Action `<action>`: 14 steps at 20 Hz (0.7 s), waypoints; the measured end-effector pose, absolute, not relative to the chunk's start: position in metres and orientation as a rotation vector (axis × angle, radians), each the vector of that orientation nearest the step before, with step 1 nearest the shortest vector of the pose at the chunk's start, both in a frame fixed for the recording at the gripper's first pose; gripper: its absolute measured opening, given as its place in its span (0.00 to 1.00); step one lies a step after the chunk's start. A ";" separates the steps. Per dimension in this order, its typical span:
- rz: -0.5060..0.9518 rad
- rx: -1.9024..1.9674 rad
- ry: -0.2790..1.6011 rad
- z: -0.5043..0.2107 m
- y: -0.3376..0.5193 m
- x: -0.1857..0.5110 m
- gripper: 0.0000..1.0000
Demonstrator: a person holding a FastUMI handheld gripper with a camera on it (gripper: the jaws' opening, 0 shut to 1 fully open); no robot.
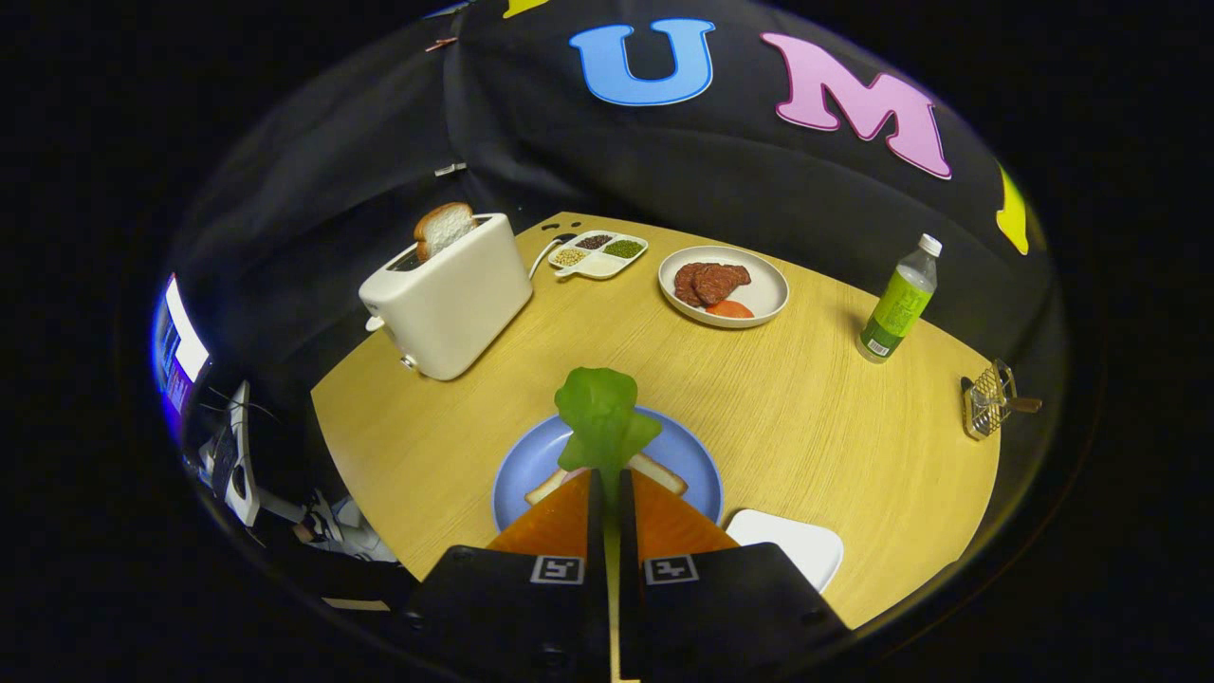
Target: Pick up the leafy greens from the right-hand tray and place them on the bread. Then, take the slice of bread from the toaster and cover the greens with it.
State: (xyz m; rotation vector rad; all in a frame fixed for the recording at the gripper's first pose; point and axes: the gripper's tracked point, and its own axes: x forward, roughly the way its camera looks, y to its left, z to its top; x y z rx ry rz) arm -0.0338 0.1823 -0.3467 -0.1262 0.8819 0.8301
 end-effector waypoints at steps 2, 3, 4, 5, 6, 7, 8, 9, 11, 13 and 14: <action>0.824 -0.132 0.889 -0.352 0.186 -0.033 0.15; 0.811 -0.141 0.888 -0.355 0.186 -0.030 0.19; 0.790 -0.152 0.874 -0.354 0.185 -0.025 0.34; 0.777 -0.151 0.857 -0.354 0.185 -0.021 0.49; 0.770 -0.143 0.843 -0.349 0.188 -0.021 0.64; 0.761 -0.137 0.827 -0.344 0.189 -0.019 0.65; 0.754 -0.132 0.812 -0.339 0.188 -0.016 0.64; 0.749 -0.131 0.799 -0.333 0.188 -0.015 0.64; 0.746 -0.127 0.778 -0.316 0.190 -0.012 0.64; 0.732 -0.113 0.732 -0.287 0.199 -0.004 0.64; 0.718 -0.102 0.707 -0.270 0.205 0.001 0.64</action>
